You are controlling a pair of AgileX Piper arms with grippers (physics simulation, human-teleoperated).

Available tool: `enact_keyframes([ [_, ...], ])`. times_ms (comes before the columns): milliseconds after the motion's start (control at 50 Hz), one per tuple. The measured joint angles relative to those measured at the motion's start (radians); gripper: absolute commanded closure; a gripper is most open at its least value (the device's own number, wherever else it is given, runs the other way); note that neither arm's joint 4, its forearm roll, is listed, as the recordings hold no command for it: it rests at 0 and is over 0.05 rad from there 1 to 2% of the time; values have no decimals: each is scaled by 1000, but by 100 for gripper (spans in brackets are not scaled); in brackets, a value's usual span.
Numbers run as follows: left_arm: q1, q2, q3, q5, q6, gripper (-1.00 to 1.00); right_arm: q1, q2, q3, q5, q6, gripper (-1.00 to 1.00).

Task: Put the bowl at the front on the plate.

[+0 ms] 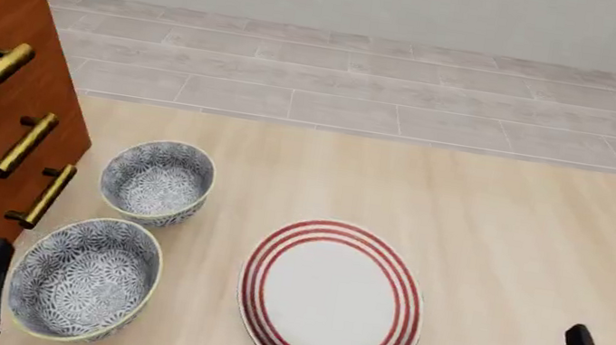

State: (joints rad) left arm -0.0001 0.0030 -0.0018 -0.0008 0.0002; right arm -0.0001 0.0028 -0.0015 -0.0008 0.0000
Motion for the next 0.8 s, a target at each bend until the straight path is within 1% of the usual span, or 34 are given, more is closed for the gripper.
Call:
enact_keyframes([
  [600, -1, 7, -8, 1, -3, -100, 0, 3, -15, 13, -1, -100],
  [680, -6, 71, -16, -20, -23, -100, 0, 3, -15, 13, -1, -100],
  [760, -31, 136, -49, 0, -33, -100, 0, 3, -16, 13, -1, -100],
  [800, -52, 169, -72, 26, -23, -100, 0, 3, -16, 13, -1, -100],
])
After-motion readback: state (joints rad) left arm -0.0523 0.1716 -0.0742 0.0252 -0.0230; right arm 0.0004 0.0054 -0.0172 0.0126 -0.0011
